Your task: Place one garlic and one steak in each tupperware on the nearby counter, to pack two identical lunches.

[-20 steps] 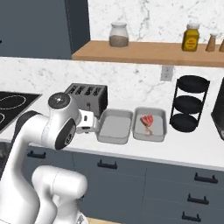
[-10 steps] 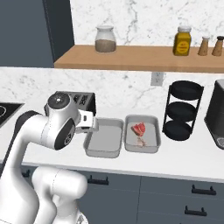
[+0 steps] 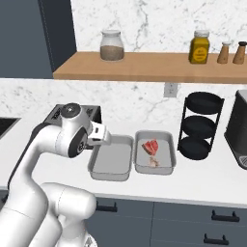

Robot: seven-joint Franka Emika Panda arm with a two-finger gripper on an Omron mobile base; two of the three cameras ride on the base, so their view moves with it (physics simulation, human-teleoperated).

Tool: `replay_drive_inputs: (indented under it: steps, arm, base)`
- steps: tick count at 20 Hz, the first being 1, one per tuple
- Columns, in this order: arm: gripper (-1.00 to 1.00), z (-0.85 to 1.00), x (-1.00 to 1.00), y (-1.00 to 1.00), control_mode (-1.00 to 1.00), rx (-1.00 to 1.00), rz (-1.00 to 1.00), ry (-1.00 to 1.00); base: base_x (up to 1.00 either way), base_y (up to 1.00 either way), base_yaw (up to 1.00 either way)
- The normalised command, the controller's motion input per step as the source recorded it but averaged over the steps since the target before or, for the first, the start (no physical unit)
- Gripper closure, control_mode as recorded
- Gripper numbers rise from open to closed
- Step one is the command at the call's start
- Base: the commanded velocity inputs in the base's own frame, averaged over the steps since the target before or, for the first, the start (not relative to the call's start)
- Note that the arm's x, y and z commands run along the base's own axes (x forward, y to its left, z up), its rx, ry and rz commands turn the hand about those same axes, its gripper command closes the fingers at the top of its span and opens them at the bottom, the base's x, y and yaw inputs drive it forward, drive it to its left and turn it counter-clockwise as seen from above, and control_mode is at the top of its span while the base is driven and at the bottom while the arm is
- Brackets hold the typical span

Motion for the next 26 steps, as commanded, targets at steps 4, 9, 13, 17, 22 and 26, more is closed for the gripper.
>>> replay_drive_inputs:
  steps: [4, 9, 13, 17, 22, 26]
  arm:
    - [1.0, -0.91, 1.0, -0.15, -1.0, 0.0, -0.07, 0.18]
    - [1.0, 0.15, 0.93, -0.13, -1.0, 0.0, -0.06, 0.42]
    - [1.0, -0.44, 0.52, -0.1, -1.0, 0.01, 0.0, 0.42]
    - [1.0, -0.97, 0.64, -0.15, -1.0, 0.06, 0.12, 0.24]
    - [1.0, -0.6, 0.76, -0.15, -1.0, 0.03, 0.16, 0.19]
    - [1.0, -0.49, 0.25, 0.0, -1.0, 0.0, 0.14, 0.09]
  base:
    - [0.0, 0.0, 0.0]
    - [0.0, 0.0, 0.0]
    - [0.0, 0.0, 0.0]
    - [0.0, 0.0, 0.0]
    - [0.0, 0.0, 0.0]
    - [0.0, 0.0, 0.0]
